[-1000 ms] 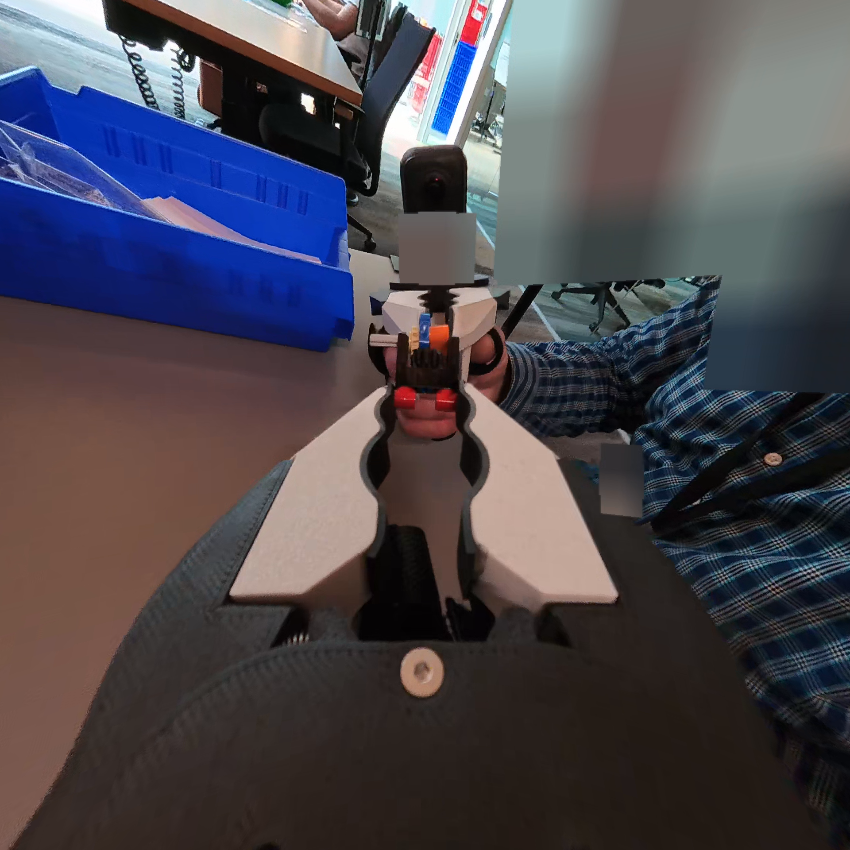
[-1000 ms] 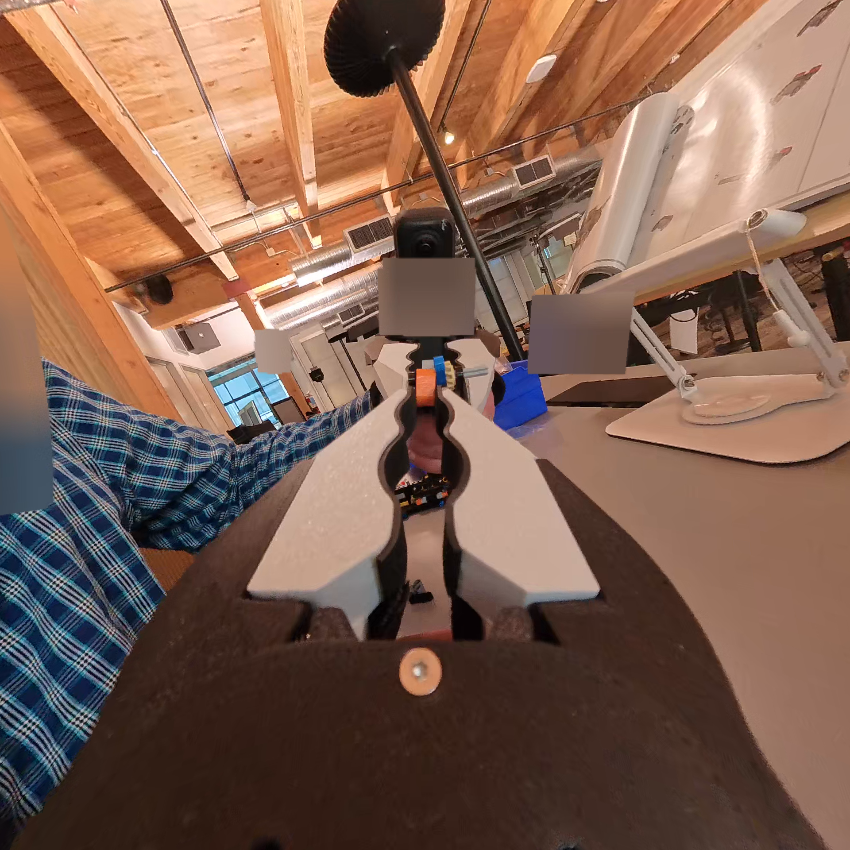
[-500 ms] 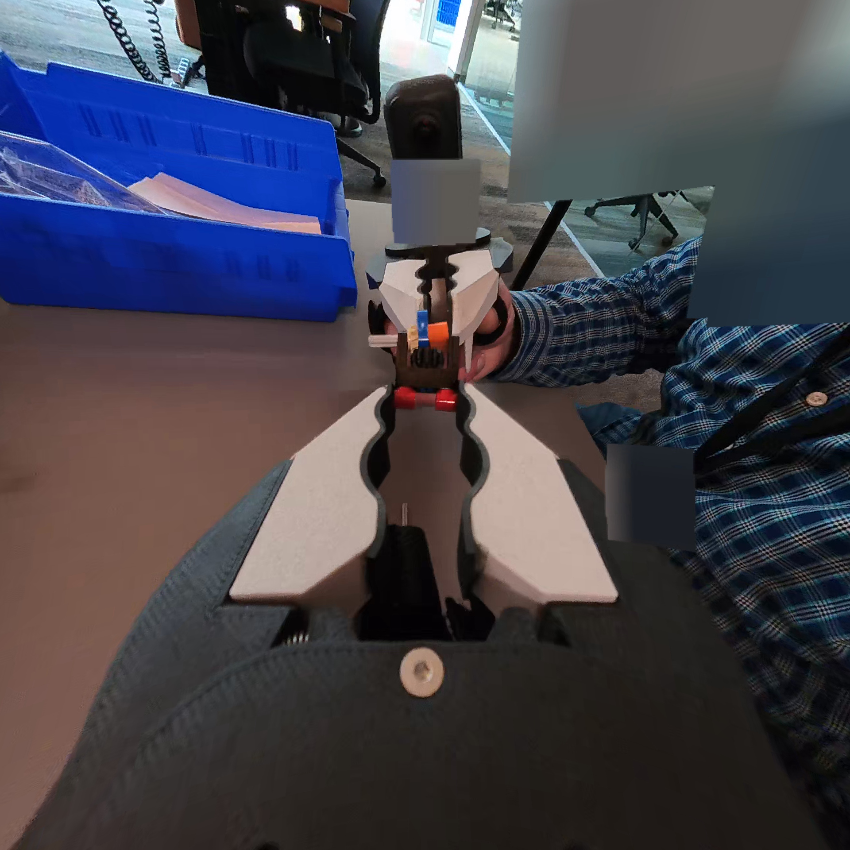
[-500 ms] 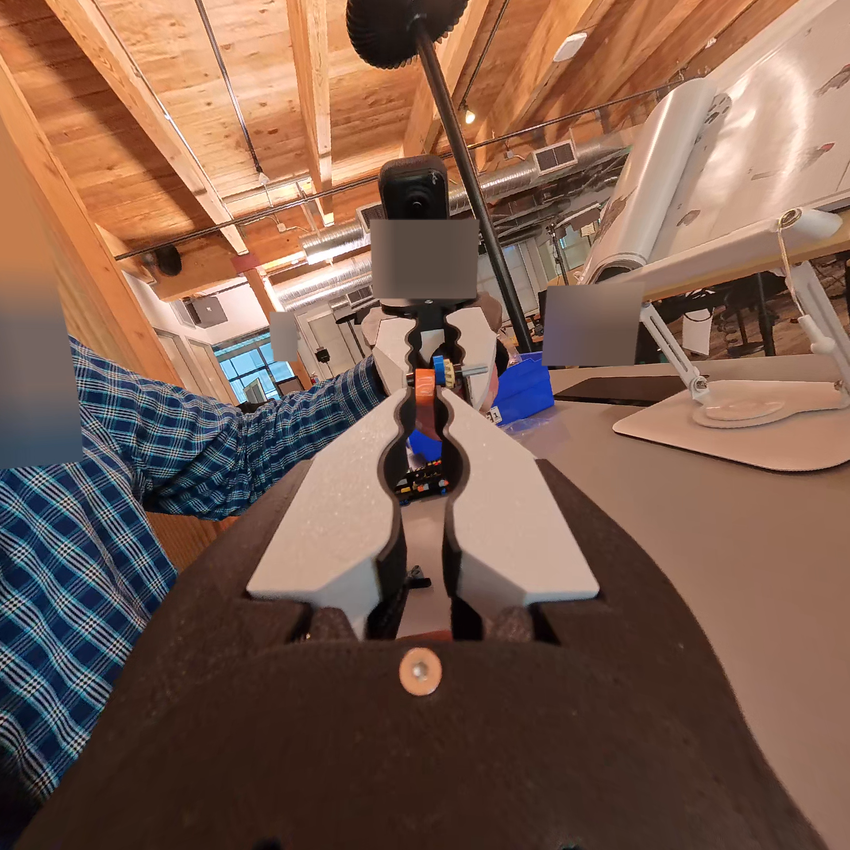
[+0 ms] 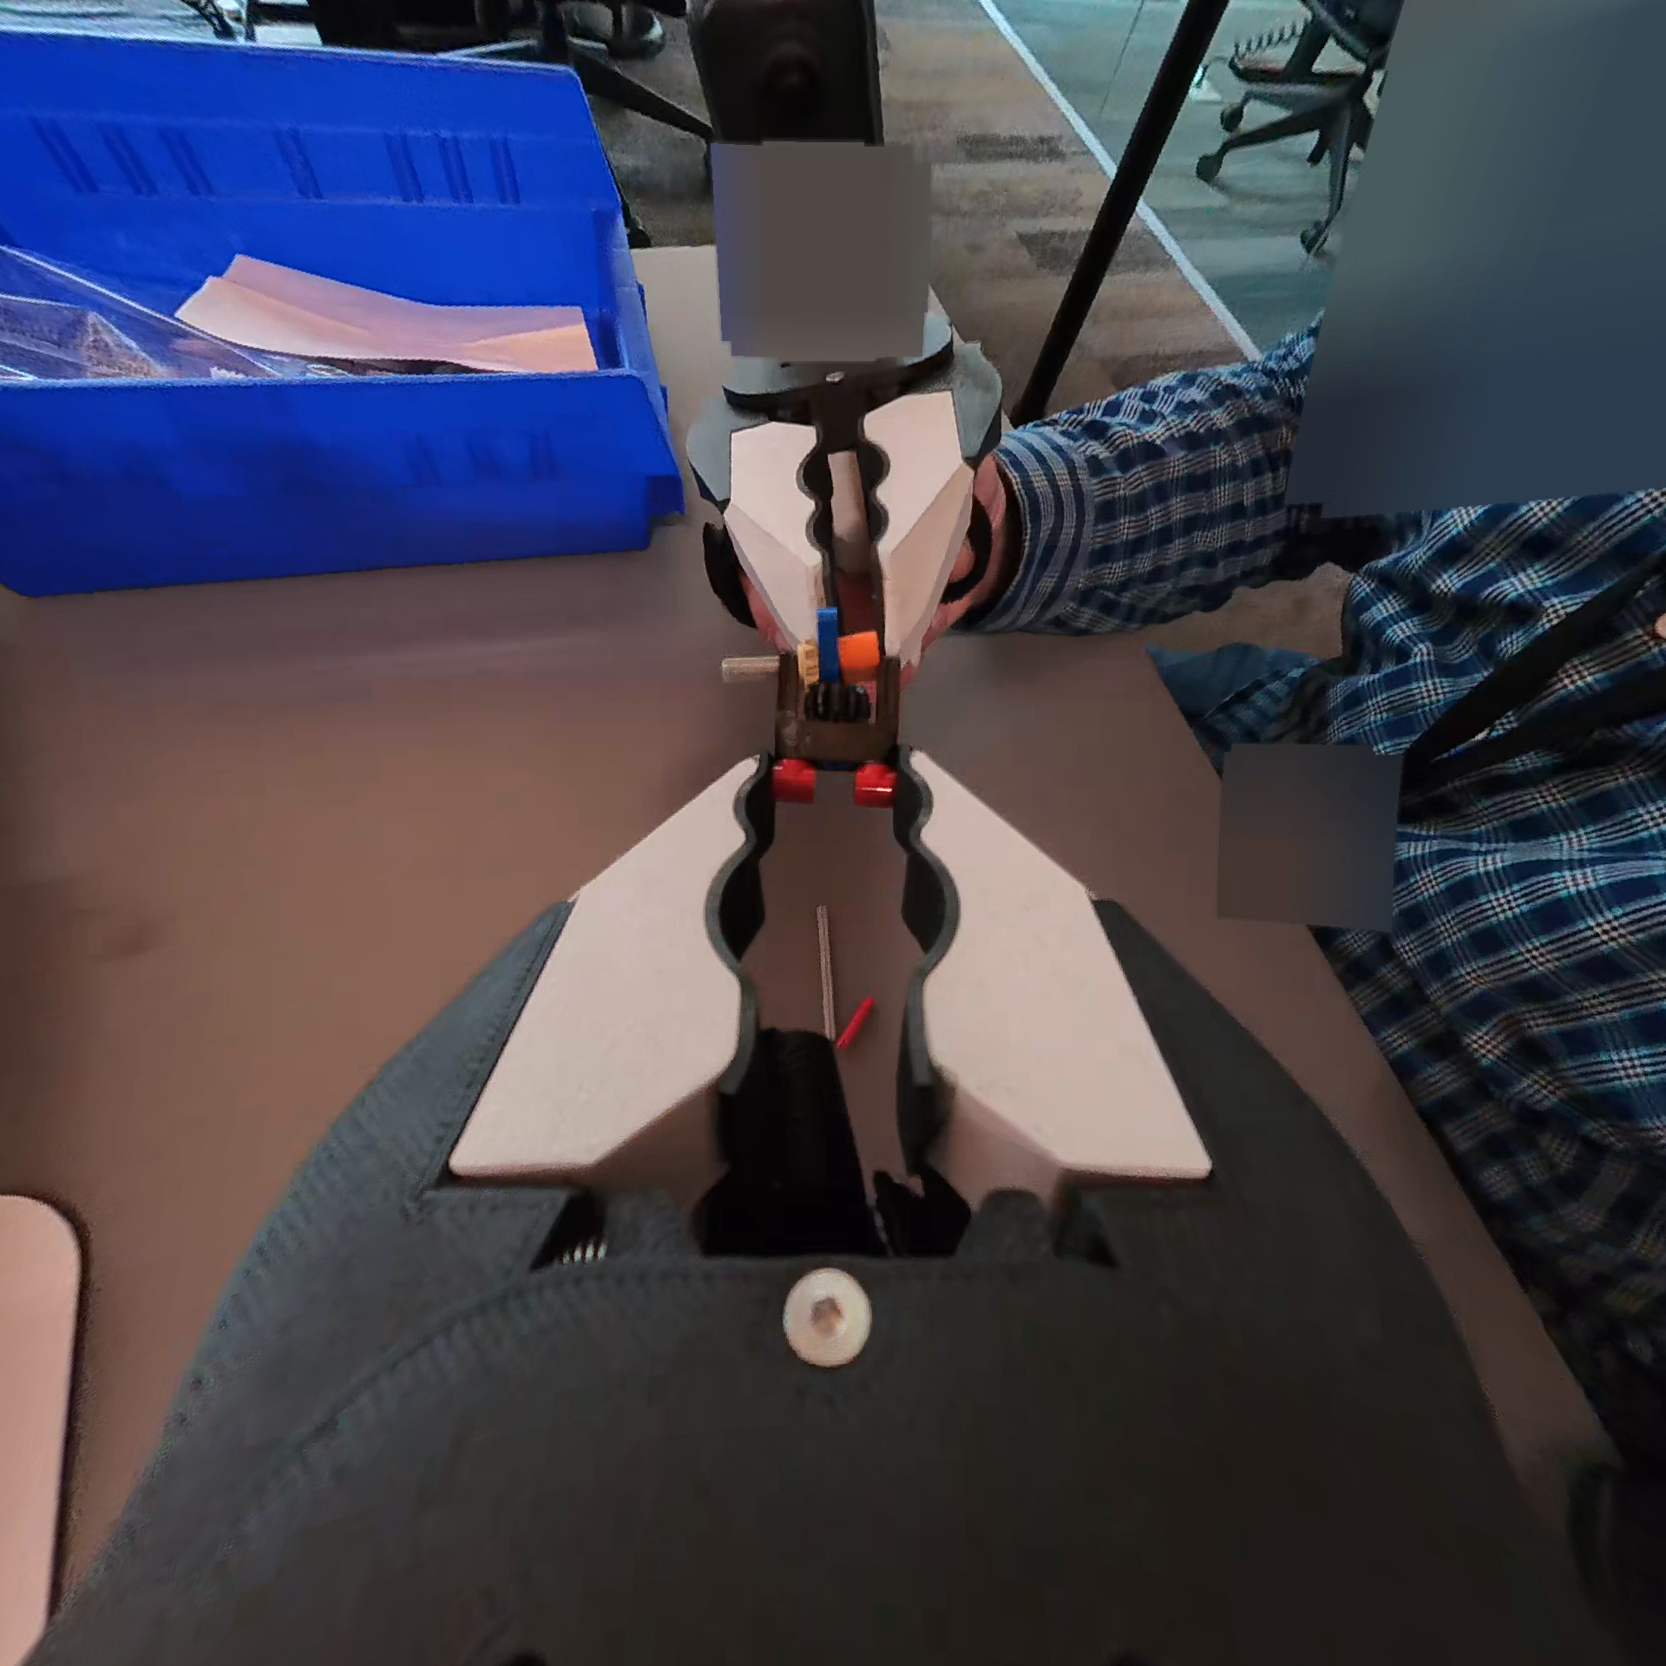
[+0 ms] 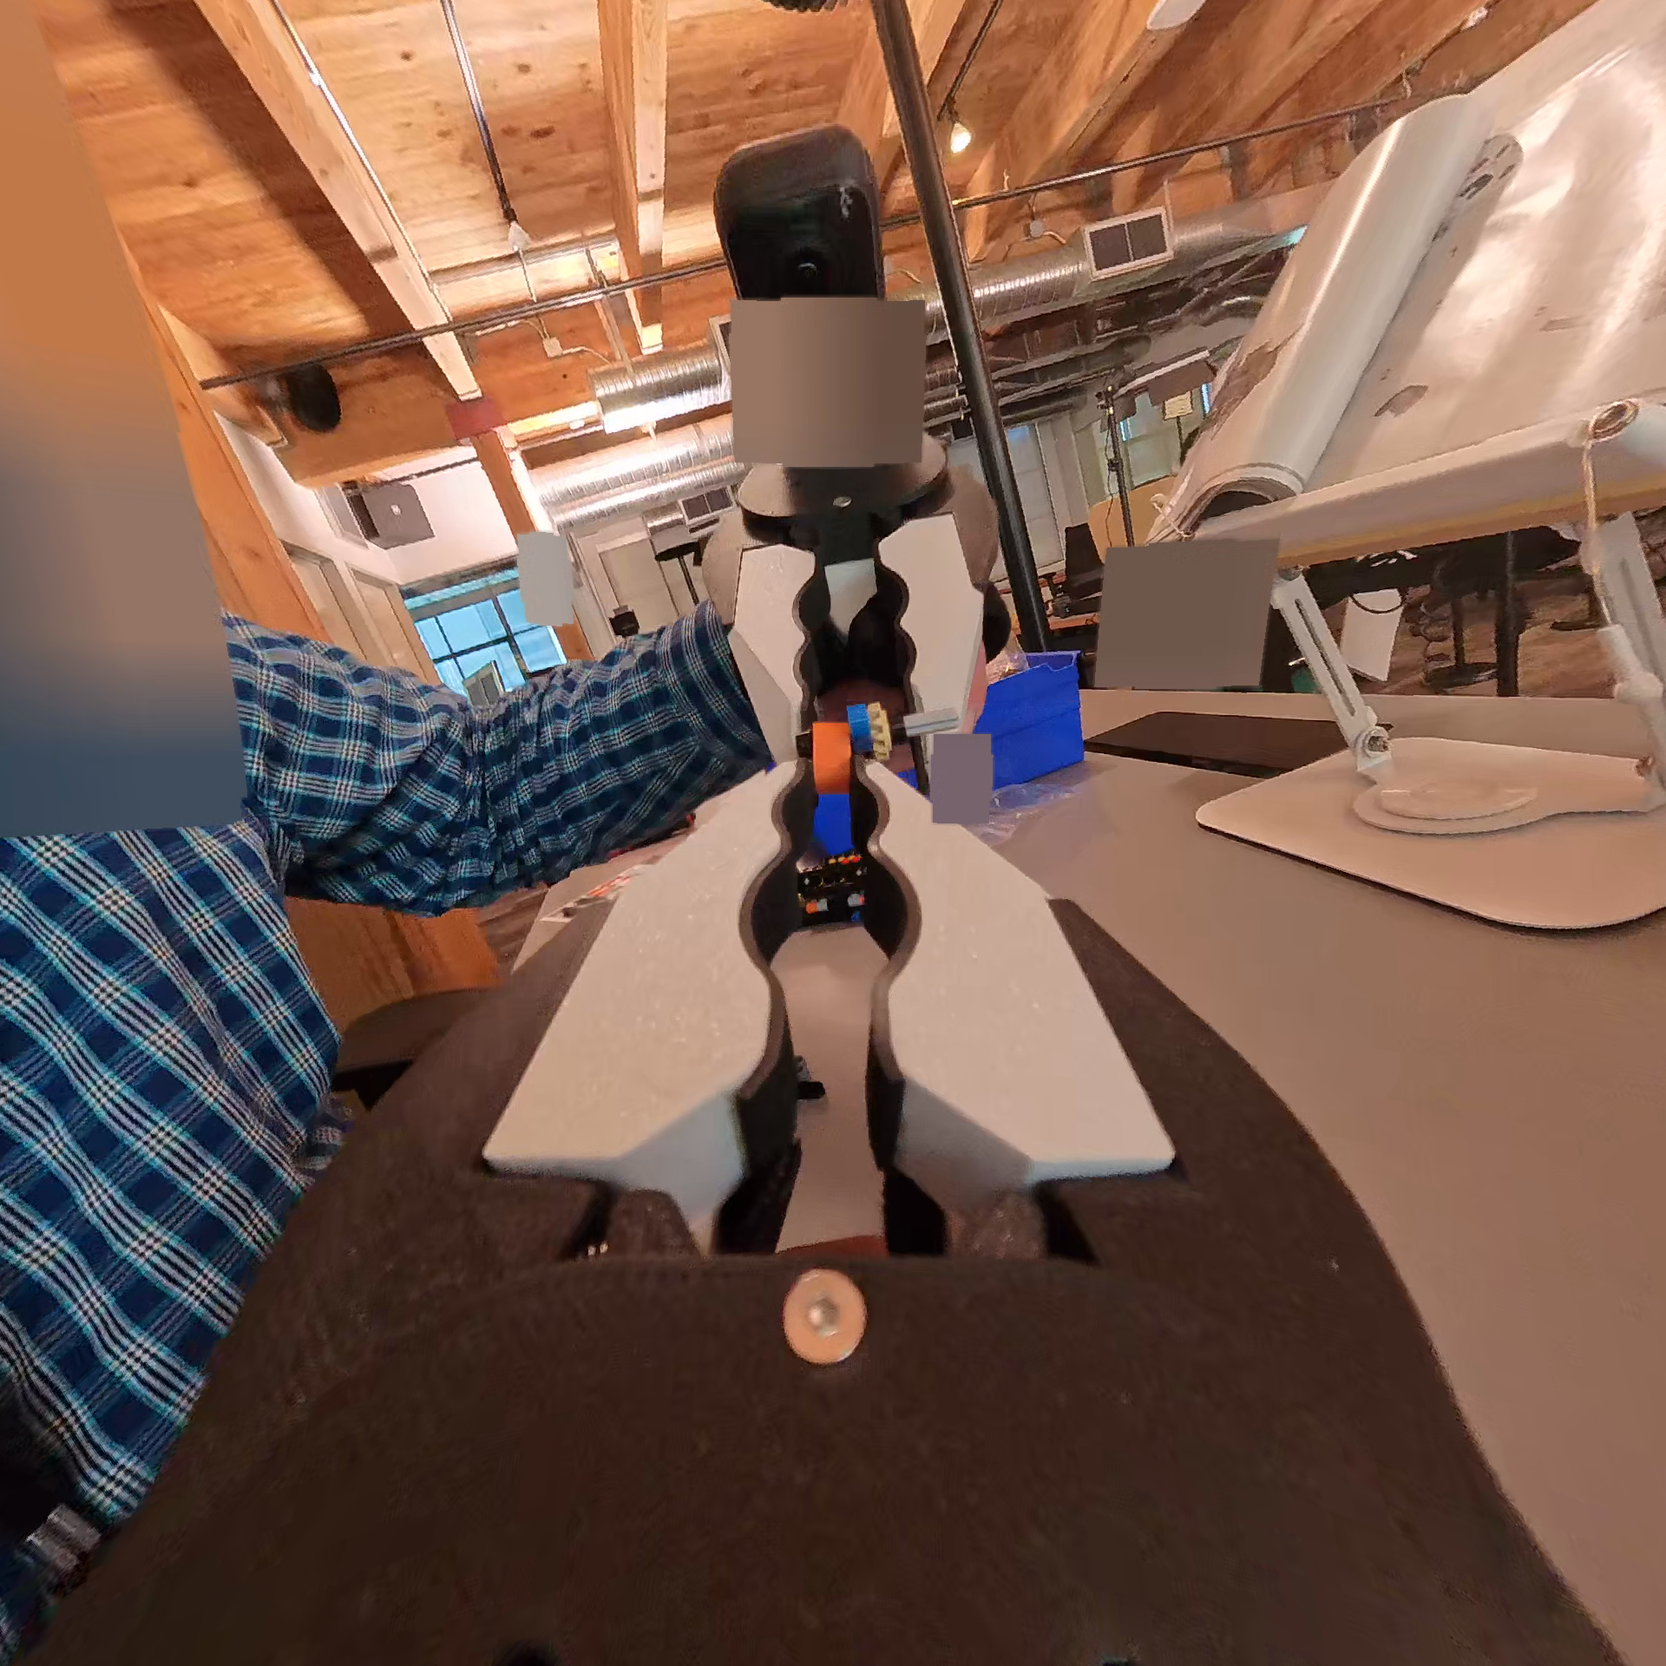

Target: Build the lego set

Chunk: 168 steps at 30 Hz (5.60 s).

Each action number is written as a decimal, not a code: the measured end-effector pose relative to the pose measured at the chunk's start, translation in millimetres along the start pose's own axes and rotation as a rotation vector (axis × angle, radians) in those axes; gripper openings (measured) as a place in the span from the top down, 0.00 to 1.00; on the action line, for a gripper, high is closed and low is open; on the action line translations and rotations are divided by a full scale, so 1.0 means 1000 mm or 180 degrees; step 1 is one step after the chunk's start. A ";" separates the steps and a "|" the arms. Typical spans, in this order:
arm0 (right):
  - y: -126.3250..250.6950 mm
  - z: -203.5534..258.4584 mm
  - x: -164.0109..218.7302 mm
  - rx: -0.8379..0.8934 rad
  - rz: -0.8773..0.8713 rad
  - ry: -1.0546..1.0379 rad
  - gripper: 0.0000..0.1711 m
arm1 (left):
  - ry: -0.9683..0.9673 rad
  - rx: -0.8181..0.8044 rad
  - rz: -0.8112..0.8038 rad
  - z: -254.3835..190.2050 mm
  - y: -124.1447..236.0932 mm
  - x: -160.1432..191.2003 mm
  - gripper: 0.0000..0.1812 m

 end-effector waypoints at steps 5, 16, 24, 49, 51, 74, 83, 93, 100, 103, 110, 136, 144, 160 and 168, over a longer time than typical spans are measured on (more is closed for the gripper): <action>0.000 0.006 0.002 -0.0029 0.0195 0.0270 0.97 | -0.0159 0.0053 0.0126 -0.006 -0.001 0.001 0.86; -0.001 0.028 0.016 -0.0094 0.0773 0.0687 0.97 | -0.0344 -0.0050 0.0087 -0.032 -0.008 0.017 0.86; 0.006 0.049 0.049 -0.0052 0.1387 0.0942 0.97 | -0.0308 0.0000 0.0046 -0.058 -0.026 0.047 0.86; 0.005 0.064 0.077 0.0273 0.1696 0.0947 0.97 | -0.0554 -0.0348 -0.0075 -0.077 -0.046 0.080 0.86; 0.006 0.064 0.080 0.0273 0.1741 0.0947 0.97 | -0.0527 -0.0342 -0.0059 -0.078 -0.050 0.084 0.86; 0.017 0.064 0.108 0.0332 0.2424 0.0788 0.97 | -0.0952 -0.0709 0.0716 -0.084 -0.083 0.111 0.86; 0.021 0.059 0.117 0.0406 0.2620 0.0748 0.97 | -0.0973 -0.0787 0.0842 -0.085 -0.089 0.118 0.85; 0.023 0.058 0.121 0.0438 0.2742 0.0695 0.97 | -0.0919 -0.0832 0.0867 -0.084 -0.087 0.119 0.81; 0.033 0.057 0.123 0.0509 0.2884 0.0627 0.97 | -0.0755 -0.0787 0.1131 -0.081 -0.095 0.113 0.80; 0.034 0.056 0.123 0.0529 0.2890 0.0616 0.97 | -0.0636 -0.0795 0.1234 -0.077 -0.095 0.112 0.86; 0.035 0.054 0.118 0.0536 0.2768 0.0506 0.97 | -0.0544 -0.0844 0.1140 -0.078 -0.096 0.113 0.87; 0.004 0.073 0.073 0.0426 0.2269 0.0659 0.97 | -0.0101 -0.1288 -0.0864 -0.099 -0.042 0.074 0.87; -0.015 0.079 0.073 0.0409 0.2479 0.0850 0.97 | -0.0067 -0.1278 -0.0963 -0.107 -0.033 0.084 0.87; -0.056 0.083 0.048 0.0433 0.2651 0.0857 0.97 | 0.0291 -0.1441 -0.1797 -0.110 0.004 0.080 0.87; -0.070 0.083 0.036 0.0705 0.2459 0.0939 0.95 | 0.0444 -0.1412 -0.2170 -0.107 0.020 0.076 0.87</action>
Point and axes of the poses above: each gripper's, where its closed fingertips meet, y back along the fingers, x out of its underside, z = x × y across the jaws, the point moved 5 cm from there along y, back along the fingers, and after that the axes turned 5 degrees about -x, right-handed, at the moved point
